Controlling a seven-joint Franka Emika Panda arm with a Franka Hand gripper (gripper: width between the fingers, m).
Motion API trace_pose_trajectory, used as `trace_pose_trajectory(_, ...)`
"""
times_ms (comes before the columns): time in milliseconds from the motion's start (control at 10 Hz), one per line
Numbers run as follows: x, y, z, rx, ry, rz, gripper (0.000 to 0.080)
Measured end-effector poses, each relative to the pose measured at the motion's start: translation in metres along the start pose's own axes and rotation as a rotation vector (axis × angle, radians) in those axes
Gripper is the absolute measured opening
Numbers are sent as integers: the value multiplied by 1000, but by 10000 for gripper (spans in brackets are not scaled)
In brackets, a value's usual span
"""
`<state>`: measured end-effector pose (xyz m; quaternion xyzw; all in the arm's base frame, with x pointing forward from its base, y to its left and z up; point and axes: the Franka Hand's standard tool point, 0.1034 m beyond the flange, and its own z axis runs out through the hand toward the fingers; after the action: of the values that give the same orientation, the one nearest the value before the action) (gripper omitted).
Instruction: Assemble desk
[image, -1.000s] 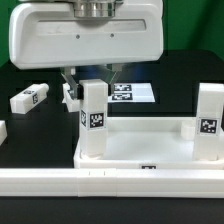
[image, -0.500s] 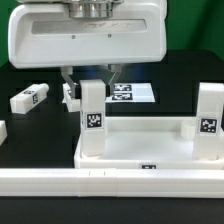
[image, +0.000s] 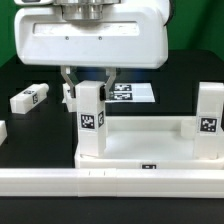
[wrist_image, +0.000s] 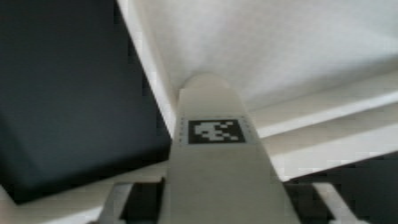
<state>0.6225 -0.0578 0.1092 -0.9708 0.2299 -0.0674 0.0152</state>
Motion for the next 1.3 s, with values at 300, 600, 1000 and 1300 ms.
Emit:
trace_pose_trajectory(300,0,-2,0,-2,1,314,290)
trace_pose_trajectory(600,0,-2,0,-1,2,405,291)
trace_pose_trajectory(1000,0,-2,1,-4,1,172,637)
trace_pose_trajectory(1300,0,-4,0,-17,5,-179,648)
